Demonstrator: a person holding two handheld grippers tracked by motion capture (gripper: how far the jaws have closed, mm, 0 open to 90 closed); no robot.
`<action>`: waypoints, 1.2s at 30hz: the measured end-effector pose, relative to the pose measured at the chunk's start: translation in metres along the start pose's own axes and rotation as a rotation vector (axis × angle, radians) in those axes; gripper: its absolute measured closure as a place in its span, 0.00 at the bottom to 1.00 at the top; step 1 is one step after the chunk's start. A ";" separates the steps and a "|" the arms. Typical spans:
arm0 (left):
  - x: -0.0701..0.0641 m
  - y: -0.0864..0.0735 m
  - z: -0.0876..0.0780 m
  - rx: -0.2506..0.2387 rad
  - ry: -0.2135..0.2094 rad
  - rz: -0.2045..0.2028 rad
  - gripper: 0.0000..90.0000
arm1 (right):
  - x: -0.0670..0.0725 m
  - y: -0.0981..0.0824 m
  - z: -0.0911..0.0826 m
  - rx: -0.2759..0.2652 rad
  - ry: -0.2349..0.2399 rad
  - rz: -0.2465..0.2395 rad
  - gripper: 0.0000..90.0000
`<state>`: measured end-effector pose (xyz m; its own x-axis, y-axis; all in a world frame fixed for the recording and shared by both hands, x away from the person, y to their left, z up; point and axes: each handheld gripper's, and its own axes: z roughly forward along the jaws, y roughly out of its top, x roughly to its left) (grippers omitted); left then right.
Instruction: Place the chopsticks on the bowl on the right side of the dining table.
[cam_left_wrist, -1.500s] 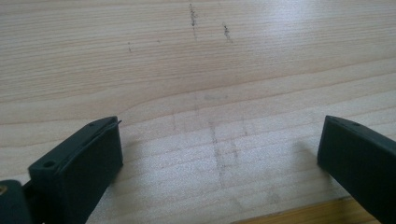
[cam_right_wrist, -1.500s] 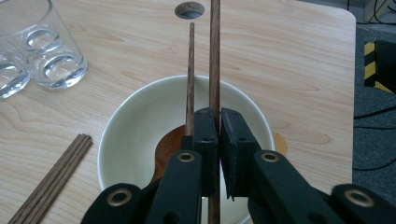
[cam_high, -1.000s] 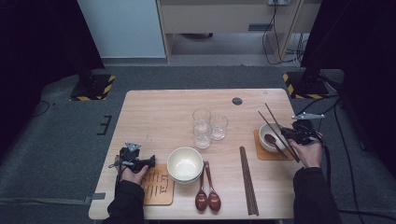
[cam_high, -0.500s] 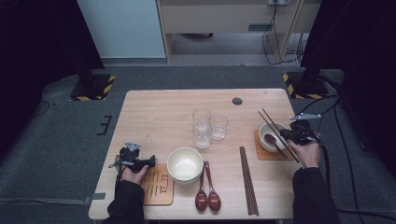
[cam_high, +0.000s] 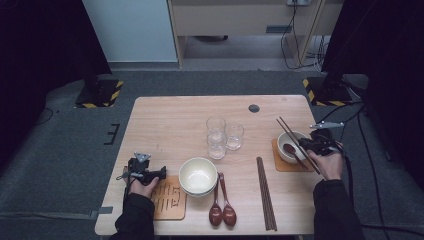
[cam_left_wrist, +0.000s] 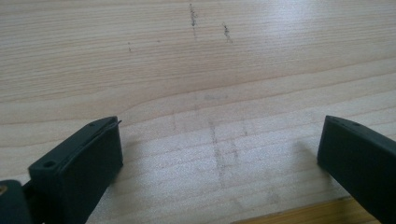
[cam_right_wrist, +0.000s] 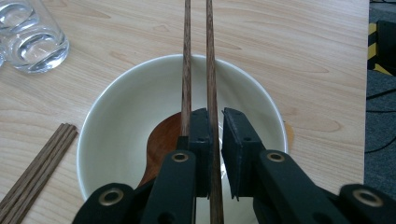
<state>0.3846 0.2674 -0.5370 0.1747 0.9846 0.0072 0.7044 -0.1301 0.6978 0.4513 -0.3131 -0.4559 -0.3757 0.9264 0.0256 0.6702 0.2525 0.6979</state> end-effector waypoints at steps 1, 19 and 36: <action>0.000 0.000 0.000 0.000 0.000 0.000 0.00 | 0.000 0.000 -0.001 -0.003 0.001 -0.004 0.90; 0.000 0.000 0.000 0.000 0.000 0.000 0.00 | -0.001 -0.003 -0.003 0.014 0.008 -0.033 0.94; 0.000 0.000 0.000 0.000 0.000 0.000 0.00 | 0.001 -0.005 -0.005 0.016 0.026 -0.048 0.94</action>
<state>0.3846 0.2674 -0.5370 0.1748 0.9846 0.0073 0.7044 -0.1303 0.6977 0.4443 -0.3152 -0.4558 -0.4243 0.9055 0.0108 0.6612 0.3016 0.6869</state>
